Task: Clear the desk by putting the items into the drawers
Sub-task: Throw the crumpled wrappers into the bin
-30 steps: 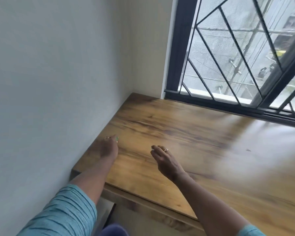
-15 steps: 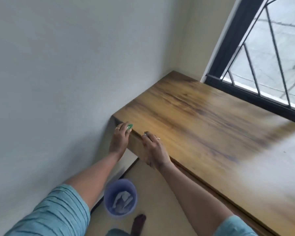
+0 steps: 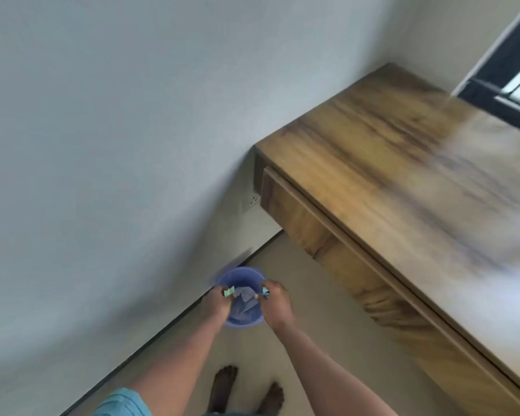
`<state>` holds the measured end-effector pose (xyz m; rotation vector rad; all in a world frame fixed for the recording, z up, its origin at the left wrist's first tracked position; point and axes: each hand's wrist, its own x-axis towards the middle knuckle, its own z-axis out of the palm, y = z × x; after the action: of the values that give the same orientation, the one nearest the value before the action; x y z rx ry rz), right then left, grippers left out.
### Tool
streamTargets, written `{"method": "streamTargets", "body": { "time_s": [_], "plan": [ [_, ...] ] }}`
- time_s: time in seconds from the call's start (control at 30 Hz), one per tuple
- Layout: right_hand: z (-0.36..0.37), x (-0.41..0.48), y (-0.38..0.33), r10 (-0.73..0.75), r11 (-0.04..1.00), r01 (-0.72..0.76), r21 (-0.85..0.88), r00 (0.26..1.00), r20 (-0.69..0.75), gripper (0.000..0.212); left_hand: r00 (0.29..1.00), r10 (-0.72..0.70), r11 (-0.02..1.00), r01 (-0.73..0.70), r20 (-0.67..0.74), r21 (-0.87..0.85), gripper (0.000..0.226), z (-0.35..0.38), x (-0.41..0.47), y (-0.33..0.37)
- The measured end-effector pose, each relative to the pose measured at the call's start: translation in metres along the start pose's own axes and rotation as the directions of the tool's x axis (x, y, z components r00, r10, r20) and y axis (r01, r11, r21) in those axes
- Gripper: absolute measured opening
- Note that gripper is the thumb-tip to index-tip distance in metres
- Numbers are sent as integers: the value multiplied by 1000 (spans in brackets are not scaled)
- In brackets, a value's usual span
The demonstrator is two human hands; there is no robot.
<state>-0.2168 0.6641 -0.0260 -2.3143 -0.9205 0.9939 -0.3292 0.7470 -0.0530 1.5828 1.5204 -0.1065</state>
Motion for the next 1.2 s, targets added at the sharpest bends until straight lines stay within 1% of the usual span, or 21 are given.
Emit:
{"method": "streamTargets", "body": {
  "time_s": [0.03, 0.07, 0.1, 0.17, 0.2, 0.27, 0.37, 0.47, 0.57, 0.7, 0.83, 0.93, 1.0, 1.1, 1.2],
  "plan": [
    [10, 8, 7, 39, 999, -39, 14, 999, 22, 9, 998, -47, 998, 48, 44, -26, 23, 10, 11, -10],
    [20, 19, 15, 73, 997, -74, 22, 997, 36, 10, 993, -85, 994, 91, 77, -67, 21, 19, 22, -20],
    [31, 29, 22, 100, 995, -101, 22, 994, 51, 12, 988, -118, 985, 129, 101, -112, 20, 28, 35, -29],
    [49, 50, 34, 132, 991, -134, 20, 989, 65, 26, 981, -163, 973, 178, 108, -148, 24, 44, 62, -40],
    [61, 61, 41, 149, 988, -151, 16, 986, 75, 32, 979, -165, 974, 180, 116, -140, 26, 52, 77, -47],
    [82, 84, 51, 153, 988, -155, 13, 983, 104, 36, 978, -162, 979, 176, 133, -101, 32, 68, 103, -55],
    [110, 114, 67, 116, 993, -118, 1, 982, 145, 41, 979, -126, 987, 140, 159, -78, 42, 86, 134, -67],
    [134, 129, 84, 137, 990, -132, -44, 978, 157, 48, 986, -92, 994, 98, 139, -40, 50, 97, 151, -83],
    [146, 120, 93, 180, 983, -168, -76, 962, 206, 50, 988, -102, 994, 107, 118, -37, 48, 97, 146, -96],
    [143, 93, 88, 224, 974, -208, -92, 947, 228, 48, 990, -86, 995, 91, 112, -39, 34, 85, 116, -96],
    [122, 62, 65, 241, 970, -230, -79, 953, 186, 46, 997, -23, 999, 27, 71, -45, 31, 67, 85, -80],
    [96, 35, 42, 225, 973, -217, -73, 965, 131, 43, 995, 58, 997, -63, 82, 51, 35, 49, 55, -58],
    [80, 18, 28, 219, 973, -210, -96, 971, 99, 40, 986, 132, 978, -146, 99, 150, 40, 40, 34, -43],
    [52, -11, 14, 193, 973, -188, -130, 981, 29, 36, 951, 275, 894, -307, 140, 328, 46, 27, 2, -20],
    [25, -39, 10, 146, 974, -145, -171, 989, -10, 39, 892, 409, 791, -451, 191, 414, 44, 22, -24, 1]
  ]
}}
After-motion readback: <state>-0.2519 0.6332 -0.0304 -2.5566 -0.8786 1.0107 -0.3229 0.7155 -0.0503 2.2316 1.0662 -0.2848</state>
